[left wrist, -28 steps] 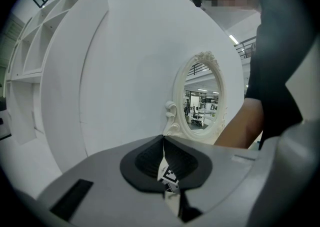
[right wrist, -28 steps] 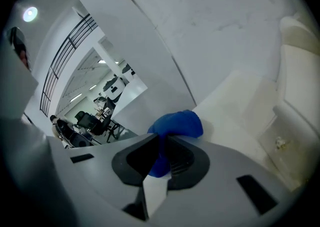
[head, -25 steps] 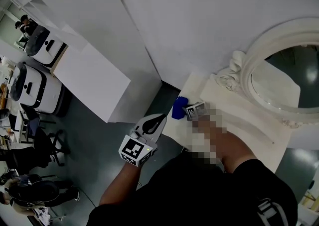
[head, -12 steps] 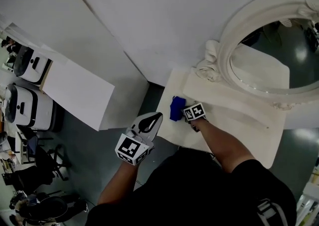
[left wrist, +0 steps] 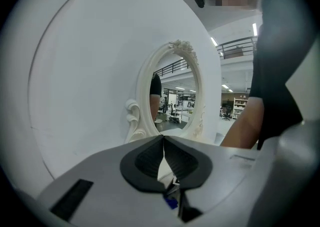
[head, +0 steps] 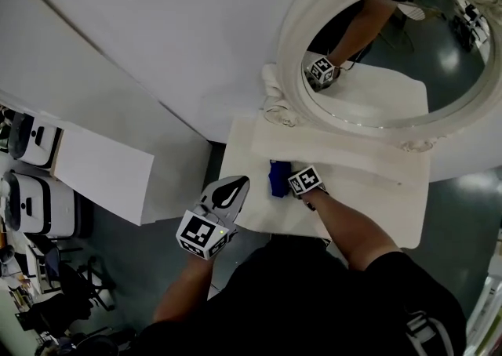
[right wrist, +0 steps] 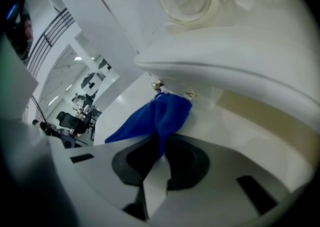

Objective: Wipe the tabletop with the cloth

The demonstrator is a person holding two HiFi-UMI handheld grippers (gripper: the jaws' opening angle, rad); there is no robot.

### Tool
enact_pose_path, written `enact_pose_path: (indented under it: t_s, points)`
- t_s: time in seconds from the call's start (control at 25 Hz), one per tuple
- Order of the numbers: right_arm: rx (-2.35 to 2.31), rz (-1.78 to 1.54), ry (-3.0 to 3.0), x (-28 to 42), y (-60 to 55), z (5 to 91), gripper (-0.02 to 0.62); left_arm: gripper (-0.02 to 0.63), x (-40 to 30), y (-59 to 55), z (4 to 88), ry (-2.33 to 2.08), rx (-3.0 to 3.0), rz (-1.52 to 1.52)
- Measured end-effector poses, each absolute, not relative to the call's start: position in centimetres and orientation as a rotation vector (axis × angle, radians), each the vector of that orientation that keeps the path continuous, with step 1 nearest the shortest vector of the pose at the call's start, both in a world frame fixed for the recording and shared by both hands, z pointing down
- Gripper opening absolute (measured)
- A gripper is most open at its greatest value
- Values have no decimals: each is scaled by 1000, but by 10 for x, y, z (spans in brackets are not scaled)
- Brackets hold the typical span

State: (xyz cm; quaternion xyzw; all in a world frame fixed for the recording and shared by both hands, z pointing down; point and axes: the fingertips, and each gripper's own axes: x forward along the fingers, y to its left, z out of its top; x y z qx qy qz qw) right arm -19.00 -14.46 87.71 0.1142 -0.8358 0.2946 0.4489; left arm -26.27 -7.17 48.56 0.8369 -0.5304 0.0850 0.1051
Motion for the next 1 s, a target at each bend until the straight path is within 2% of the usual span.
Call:
enact_pose_path:
  t_s: [0.68,1.0]
  points:
    - [540,728,-1962,37,-183,877,32,12,-100,-126,477,-1278,2657,279]
    - [702,737,-1880,166,-191,874,32,12,-21,-142,473,-1123,2745,280]
